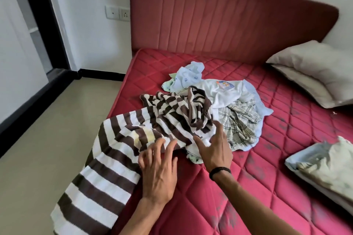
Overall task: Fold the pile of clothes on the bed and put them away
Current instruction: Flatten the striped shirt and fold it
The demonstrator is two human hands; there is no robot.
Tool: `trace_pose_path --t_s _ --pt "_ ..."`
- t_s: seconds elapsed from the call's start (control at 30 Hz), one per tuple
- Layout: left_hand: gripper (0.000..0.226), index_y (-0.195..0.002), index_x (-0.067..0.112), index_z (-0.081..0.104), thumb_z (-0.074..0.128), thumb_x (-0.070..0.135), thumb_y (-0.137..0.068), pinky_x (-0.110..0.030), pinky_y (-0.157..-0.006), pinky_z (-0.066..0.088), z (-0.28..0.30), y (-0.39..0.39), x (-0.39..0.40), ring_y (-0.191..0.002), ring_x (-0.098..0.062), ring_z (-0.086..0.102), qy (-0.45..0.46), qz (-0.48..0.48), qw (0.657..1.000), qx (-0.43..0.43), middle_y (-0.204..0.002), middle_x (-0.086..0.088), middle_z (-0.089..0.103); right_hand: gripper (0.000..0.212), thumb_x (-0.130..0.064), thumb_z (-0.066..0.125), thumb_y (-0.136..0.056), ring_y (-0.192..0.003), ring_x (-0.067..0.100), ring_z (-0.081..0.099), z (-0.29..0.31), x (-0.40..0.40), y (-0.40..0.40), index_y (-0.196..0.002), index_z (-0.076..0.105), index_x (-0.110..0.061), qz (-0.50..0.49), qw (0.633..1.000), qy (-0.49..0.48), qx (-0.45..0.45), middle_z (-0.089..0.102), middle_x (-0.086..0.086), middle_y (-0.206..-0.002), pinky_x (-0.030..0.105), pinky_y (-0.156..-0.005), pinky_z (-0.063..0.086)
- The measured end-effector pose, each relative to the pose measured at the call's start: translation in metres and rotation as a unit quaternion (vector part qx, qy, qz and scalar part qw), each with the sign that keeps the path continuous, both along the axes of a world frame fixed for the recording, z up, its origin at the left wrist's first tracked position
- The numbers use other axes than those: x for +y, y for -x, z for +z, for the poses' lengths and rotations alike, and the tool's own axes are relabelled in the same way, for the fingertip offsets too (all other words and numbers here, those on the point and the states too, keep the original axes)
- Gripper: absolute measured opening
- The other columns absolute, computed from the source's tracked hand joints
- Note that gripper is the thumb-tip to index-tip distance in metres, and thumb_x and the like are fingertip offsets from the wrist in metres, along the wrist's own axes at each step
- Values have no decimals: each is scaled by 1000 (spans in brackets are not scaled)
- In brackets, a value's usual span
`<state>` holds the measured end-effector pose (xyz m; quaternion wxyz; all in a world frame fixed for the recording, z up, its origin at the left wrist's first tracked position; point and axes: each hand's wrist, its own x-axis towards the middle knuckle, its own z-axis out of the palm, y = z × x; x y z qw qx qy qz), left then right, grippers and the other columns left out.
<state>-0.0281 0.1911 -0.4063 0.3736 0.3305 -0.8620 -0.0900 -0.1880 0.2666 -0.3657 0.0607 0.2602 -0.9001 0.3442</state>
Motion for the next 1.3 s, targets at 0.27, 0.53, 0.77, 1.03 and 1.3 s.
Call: trace_pose_path --t_s 0.27,0.53,0.77,1.03,1.3 --pt "25 -108 22 77 81 15 -84 -36 -90 57 21 6 -27 -92 -14 69 -103 -46 990 -81 -97 9 72 23 -36 71 -85 -73 25 65 62 -30 32 -74 63 -17 57 996 -71 -9 69 3 -78 36 -63 55" --pt "28 -120 25 75 73 30 -93 -17 -85 41 146 -18 100 -99 -9 65 -266 -449 792 -316 -116 -2 75 31 -39 71 -75 -61 28 68 86 123 57 -65 63 -10 -65 956 243 -149 67 12 -61 45 -59 59" --pt "28 -124 34 71 67 35 -97 -9 -95 46 144 -30 214 -96 6 63 -302 -500 781 -221 -120 9 74 52 -45 92 -73 -65 18 55 56 272 52 -72 63 -1 -126 889 305 -317 55 -2 -62 34 -62 46" --pt "56 -136 37 63 72 58 -84 -34 -110 39 68 54 115 -127 -18 51 -103 -333 881 -321 -137 7 59 88 -66 99 -42 -88 21 71 26 334 37 -114 70 -24 -88 942 70 -317 77 6 -105 34 -79 54" --pt "13 -103 17 77 66 14 -96 -30 -83 53 63 74 121 -90 -11 65 -156 -348 918 -105 -97 4 74 21 -28 86 -79 -74 24 73 9 338 37 -76 74 -12 -120 956 -1 -268 75 5 -74 38 -70 58"
